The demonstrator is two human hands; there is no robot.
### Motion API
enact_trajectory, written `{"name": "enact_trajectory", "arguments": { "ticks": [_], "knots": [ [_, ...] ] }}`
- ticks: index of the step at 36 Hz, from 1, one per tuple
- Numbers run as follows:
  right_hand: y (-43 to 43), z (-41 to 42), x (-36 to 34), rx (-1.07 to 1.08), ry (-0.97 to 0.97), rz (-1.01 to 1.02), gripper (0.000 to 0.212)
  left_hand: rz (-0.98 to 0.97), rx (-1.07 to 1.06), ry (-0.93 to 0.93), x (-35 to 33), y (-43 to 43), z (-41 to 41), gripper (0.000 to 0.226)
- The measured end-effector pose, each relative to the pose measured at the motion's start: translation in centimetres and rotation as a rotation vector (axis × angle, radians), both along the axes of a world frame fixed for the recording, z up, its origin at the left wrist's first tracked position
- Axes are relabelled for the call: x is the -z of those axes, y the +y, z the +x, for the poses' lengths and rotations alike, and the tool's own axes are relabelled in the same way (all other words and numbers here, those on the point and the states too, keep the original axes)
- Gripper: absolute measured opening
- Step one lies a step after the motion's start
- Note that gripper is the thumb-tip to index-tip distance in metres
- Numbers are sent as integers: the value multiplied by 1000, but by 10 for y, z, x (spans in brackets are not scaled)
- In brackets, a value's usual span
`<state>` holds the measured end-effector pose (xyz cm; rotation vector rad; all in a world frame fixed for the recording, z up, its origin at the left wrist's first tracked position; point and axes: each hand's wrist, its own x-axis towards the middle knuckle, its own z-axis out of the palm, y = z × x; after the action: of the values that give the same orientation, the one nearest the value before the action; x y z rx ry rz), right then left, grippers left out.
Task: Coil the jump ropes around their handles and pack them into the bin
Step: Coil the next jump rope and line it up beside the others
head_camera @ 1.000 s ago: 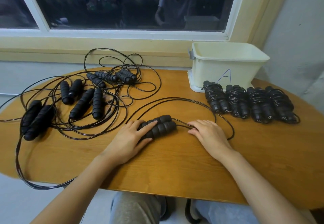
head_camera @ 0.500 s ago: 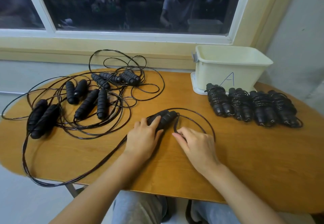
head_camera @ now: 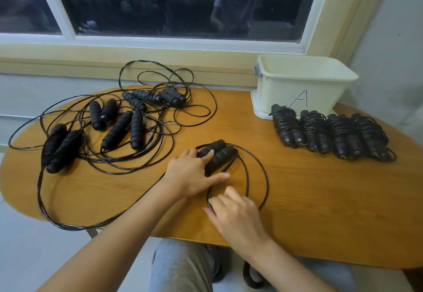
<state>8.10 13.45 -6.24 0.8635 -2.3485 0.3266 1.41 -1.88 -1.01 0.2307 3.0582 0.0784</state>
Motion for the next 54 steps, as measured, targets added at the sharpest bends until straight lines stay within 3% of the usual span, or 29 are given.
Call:
{"name": "enact_trajectory", "arguments": {
  "ticks": [5,8,14,20,24,31,37,42,49,54],
  "knots": [
    [6,5,-1,-55,-55,30,16,-19,36,-38,-4,-2,-5,93],
    [21,-1,-2,-102,-119,24,25,37,39,-66,-4,-6,-8,84],
    [67,-25,-12,-144,-299,-12,28,102,56,46,9,-13,-5,75],
    [90,-48,-11,-98,-400,-30,26,451,-74,61,17,-14,6,83],
    [106,-60,-7,-83,-464,-8,40,447,-67,139,27,-13,7,76],
    [116,-74,-6,-110,-485,-6,16,360,20,205,34,-19,10,73],
    [122,-89,-15,-62,-554,4,23,535,96,237,16,-27,12,70],
    [123,-101,-32,-29,-664,-43,17,641,211,237,-9,-39,8,74],
    [116,-126,-59,0,-920,-291,25,605,399,150,-37,-36,27,63],
    [93,-144,-80,119,-904,-233,24,226,598,230,-43,-13,42,55]
  ]
}}
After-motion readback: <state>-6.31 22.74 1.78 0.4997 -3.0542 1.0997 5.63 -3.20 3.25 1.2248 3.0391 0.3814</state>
